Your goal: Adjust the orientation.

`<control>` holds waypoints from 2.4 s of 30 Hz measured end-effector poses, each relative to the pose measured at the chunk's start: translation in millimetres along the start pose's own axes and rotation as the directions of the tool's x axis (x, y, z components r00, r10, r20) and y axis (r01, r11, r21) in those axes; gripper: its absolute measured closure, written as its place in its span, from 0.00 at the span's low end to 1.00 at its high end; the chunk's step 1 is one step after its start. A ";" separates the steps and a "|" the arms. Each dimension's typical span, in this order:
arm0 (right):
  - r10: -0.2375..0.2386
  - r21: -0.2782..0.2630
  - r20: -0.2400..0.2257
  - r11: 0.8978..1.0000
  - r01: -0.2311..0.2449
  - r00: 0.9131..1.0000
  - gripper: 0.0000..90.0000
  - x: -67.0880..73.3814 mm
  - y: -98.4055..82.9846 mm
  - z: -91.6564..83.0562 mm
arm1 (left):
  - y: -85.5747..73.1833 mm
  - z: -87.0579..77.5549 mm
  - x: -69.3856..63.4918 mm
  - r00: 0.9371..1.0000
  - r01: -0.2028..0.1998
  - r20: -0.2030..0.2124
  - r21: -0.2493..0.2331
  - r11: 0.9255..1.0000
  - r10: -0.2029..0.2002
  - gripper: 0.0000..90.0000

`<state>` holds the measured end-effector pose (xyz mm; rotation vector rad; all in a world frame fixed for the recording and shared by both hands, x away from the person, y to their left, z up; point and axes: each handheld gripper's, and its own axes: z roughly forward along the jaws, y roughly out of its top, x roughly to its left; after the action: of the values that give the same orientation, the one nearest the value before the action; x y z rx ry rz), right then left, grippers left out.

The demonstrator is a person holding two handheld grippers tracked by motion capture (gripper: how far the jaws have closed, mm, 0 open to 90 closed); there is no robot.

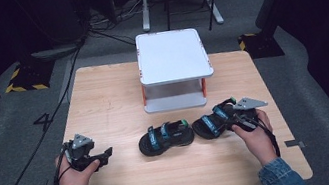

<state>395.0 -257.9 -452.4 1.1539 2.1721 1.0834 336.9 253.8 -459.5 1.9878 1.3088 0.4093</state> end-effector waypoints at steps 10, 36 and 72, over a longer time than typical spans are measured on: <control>0.030 -0.117 -0.001 0.993 -0.030 1.000 0.45 -18.5 2.0 -30.9 | 3.4 1.7 -2.7 1.000 -0.011 0.006 -0.001 1.000 0.011 0.29; -0.067 0.019 0.108 0.998 0.065 0.992 0.96 -43.6 16.8 -16.5 | -13.5 -8.7 4.2 0.999 0.015 -0.030 0.005 1.000 -0.015 0.30; -0.079 0.221 -0.084 0.971 0.096 0.993 0.22 17.1 -27.8 -65.7 | 29.3 19.6 -6.2 0.998 -0.031 0.051 -0.031 0.999 0.033 0.30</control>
<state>327.3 -281.4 -436.5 1.1149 2.4303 0.8735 365.6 233.9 -451.8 1.9833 1.2332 0.3880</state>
